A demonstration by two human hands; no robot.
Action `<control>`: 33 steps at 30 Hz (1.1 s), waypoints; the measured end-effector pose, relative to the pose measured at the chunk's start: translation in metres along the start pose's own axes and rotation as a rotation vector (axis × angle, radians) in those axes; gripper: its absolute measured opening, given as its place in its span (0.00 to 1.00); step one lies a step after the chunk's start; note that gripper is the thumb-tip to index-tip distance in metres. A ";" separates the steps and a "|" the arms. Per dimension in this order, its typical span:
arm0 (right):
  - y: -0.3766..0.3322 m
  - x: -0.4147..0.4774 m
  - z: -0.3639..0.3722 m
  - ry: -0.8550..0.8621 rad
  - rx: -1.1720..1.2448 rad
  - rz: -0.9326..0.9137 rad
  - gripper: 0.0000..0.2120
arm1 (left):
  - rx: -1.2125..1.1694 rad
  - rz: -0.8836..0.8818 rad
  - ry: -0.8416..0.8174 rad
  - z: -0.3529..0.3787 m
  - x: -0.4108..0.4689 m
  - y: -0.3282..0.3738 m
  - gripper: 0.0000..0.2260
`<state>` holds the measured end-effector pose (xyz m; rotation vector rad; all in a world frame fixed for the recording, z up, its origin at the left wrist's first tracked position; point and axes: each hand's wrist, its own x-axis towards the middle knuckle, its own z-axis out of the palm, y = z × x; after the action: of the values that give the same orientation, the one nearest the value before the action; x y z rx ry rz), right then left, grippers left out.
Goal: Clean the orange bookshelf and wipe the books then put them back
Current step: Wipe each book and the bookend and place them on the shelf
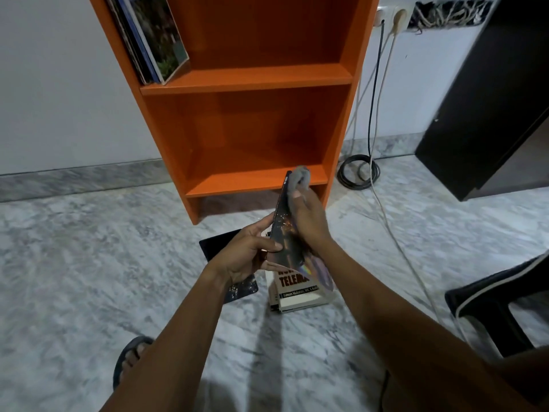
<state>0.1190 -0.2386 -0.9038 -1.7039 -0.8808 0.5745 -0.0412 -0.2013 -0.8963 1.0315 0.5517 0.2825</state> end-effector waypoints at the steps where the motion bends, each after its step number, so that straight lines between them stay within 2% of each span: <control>1: -0.001 -0.010 0.007 -0.075 0.010 -0.024 0.17 | -0.005 0.012 0.038 -0.002 0.000 0.000 0.32; 4: 0.011 -0.042 0.022 -0.244 -0.037 -0.160 0.18 | -0.041 0.056 0.154 -0.013 -0.004 0.003 0.30; 6: 0.024 -0.059 0.024 -0.260 0.028 -0.201 0.19 | -0.065 0.072 0.198 -0.019 -0.008 0.007 0.29; 10: 0.050 -0.071 0.016 -0.142 -0.022 -0.187 0.21 | -0.093 0.088 0.240 -0.027 -0.013 0.014 0.31; 12: 0.065 -0.057 0.010 -0.001 -0.077 -0.017 0.20 | -0.098 0.099 0.234 -0.028 -0.013 0.020 0.31; 13: 0.068 -0.046 0.004 0.072 -0.010 0.141 0.18 | -0.102 0.111 0.227 -0.026 -0.013 0.023 0.31; 14: 0.067 -0.036 -0.001 0.106 0.160 0.301 0.17 | -0.126 0.123 0.216 -0.026 -0.013 0.027 0.30; 16: 0.055 -0.021 -0.016 0.003 0.660 0.498 0.22 | -0.216 0.159 0.156 -0.024 -0.013 0.033 0.29; 18: 0.035 -0.013 -0.030 -0.170 1.015 0.466 0.27 | -0.240 0.172 0.099 -0.022 -0.014 0.037 0.29; 20: 0.014 -0.005 -0.039 -0.242 1.082 0.421 0.24 | -0.181 0.154 0.101 -0.023 -0.008 0.038 0.29; 22: -0.004 0.003 -0.041 -0.251 0.974 0.342 0.16 | -0.069 0.131 0.196 -0.022 -0.001 0.037 0.27; 24: -0.017 0.007 -0.042 -0.173 0.699 0.233 0.09 | 0.239 0.152 0.408 -0.020 0.008 0.035 0.22; 26: -0.029 0.001 -0.039 -0.067 0.361 0.090 0.09 | 0.438 0.179 0.553 -0.012 0.013 0.039 0.30; 28: -0.037 -0.014 -0.030 -0.051 0.090 -0.098 0.09 | 0.268 0.191 0.526 0.003 0.016 0.049 0.36; 30: -0.031 -0.033 -0.013 -0.156 -0.146 -0.330 0.08 | 0.023 0.222 0.399 0.006 0.022 0.055 0.31; 31: -0.025 -0.041 -0.003 -0.224 -0.270 -0.427 0.13 | -0.052 0.220 0.370 0.004 0.021 0.058 0.29; 33: -0.017 -0.054 0.011 -0.346 -0.383 -0.491 0.24 | -0.240 0.171 0.384 -0.006 0.021 0.056 0.29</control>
<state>0.0734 -0.2723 -0.8938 -1.6521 -1.6862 0.3822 -0.0254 -0.1593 -0.8558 0.7935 0.7558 0.6913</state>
